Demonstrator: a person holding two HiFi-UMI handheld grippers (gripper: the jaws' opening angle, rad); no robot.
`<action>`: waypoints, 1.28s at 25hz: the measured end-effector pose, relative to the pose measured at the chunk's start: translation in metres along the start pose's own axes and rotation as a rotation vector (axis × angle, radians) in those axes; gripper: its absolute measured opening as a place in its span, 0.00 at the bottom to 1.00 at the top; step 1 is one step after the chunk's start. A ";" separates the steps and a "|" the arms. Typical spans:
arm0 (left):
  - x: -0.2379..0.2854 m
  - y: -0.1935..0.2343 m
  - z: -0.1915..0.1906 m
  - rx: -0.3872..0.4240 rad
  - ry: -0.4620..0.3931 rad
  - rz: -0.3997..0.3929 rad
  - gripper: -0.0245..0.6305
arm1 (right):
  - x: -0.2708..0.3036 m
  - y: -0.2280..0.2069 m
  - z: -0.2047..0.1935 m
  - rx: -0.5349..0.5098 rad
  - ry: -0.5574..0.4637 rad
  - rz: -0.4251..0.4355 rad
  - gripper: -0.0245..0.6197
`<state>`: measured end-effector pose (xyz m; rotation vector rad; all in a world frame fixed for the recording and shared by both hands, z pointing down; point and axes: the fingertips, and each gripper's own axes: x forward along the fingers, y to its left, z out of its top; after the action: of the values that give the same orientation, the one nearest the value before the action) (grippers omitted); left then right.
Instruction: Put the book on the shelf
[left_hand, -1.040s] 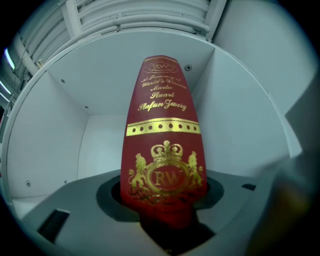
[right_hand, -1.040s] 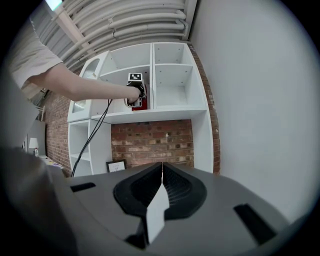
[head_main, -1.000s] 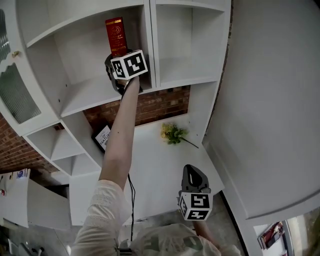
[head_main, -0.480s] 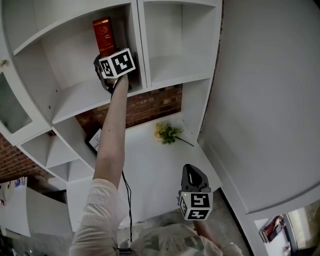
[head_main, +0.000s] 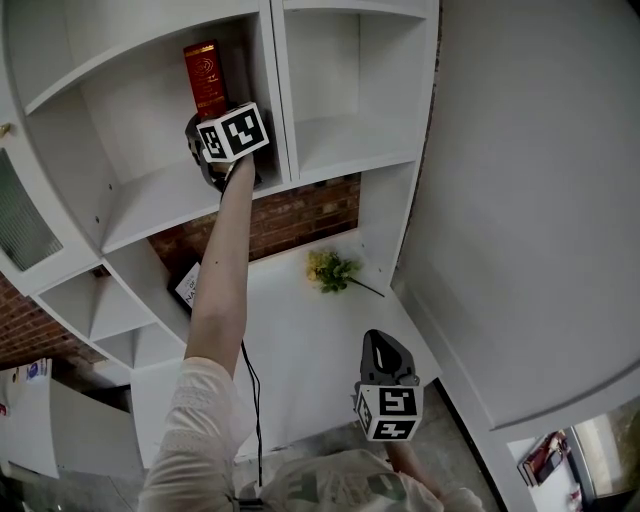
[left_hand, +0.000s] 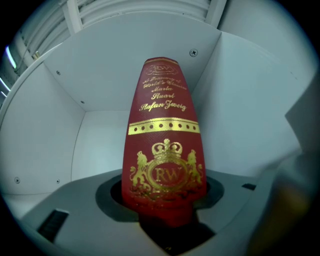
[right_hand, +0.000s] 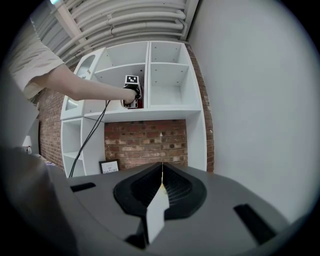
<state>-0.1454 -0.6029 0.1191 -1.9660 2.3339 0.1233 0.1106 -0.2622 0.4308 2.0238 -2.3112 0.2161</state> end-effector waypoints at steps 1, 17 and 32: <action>-0.001 0.000 -0.002 -0.013 0.002 -0.002 0.41 | 0.000 0.002 0.002 0.000 -0.004 0.005 0.06; -0.155 0.005 0.046 -0.128 -0.306 -0.212 0.46 | -0.001 0.067 0.028 -0.068 -0.035 0.225 0.06; -0.398 0.097 -0.082 0.325 -0.300 -0.109 0.06 | -0.016 0.173 0.107 -0.194 -0.333 0.463 0.06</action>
<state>-0.1750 -0.2071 0.2488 -1.7718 1.9189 0.0255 -0.0531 -0.2402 0.3115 1.5052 -2.8431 -0.3405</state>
